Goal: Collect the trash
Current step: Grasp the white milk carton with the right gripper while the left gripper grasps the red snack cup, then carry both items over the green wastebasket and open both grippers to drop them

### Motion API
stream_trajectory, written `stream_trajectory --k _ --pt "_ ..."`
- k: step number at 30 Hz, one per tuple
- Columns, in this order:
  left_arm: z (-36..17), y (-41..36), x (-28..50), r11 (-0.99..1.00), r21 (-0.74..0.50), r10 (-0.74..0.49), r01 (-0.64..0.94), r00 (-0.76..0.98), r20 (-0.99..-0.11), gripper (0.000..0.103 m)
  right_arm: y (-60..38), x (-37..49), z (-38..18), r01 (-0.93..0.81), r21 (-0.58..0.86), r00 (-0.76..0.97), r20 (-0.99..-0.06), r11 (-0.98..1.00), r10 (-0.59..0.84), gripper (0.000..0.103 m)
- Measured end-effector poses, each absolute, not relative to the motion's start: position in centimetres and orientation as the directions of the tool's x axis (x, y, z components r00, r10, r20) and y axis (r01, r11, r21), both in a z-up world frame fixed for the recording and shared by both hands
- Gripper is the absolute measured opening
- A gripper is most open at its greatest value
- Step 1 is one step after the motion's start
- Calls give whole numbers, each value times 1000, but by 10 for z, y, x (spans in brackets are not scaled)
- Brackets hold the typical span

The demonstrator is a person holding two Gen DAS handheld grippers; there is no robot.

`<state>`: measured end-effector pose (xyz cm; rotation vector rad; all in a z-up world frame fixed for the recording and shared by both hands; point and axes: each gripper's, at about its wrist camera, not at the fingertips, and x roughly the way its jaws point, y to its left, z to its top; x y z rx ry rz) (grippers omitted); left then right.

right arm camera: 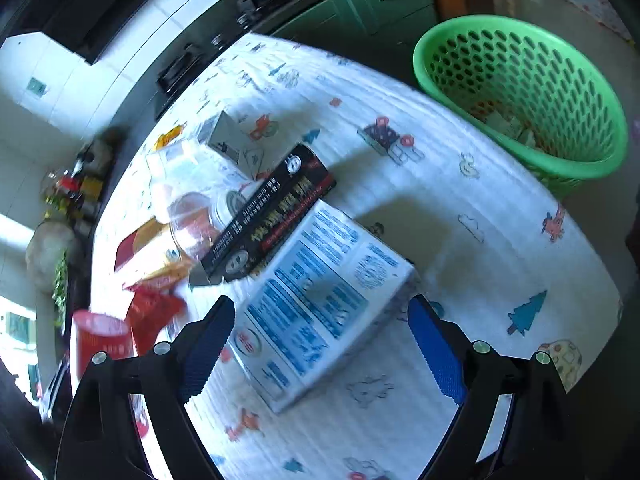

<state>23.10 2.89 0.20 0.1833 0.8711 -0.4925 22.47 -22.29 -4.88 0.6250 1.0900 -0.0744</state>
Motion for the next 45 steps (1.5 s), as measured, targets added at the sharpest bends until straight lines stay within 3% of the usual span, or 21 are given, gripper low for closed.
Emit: stream_trajectory --k 9,16,21,33,45 --pt "-6 36 232 862 -69 -370 502 531 -762 65 -204 244 -54 480 325 421 -900 815 111 89" --pt "-8 36 233 861 -83 -380 501 527 -760 65 -203 252 -69 473 306 367 -921 826 131 87" --pt "-8 27 233 854 -93 -393 511 519 -759 65 -209 246 -66 386 309 376 -913 869 158 80" --pt "3 -17 232 830 -153 -454 537 490 -744 65 -249 214 -33 238 289 501 -854 927 138 77" --pt "7 -70 245 799 -237 -525 553 447 -724 65 -360 226 -21 294 325 575 -811 899 106 77"
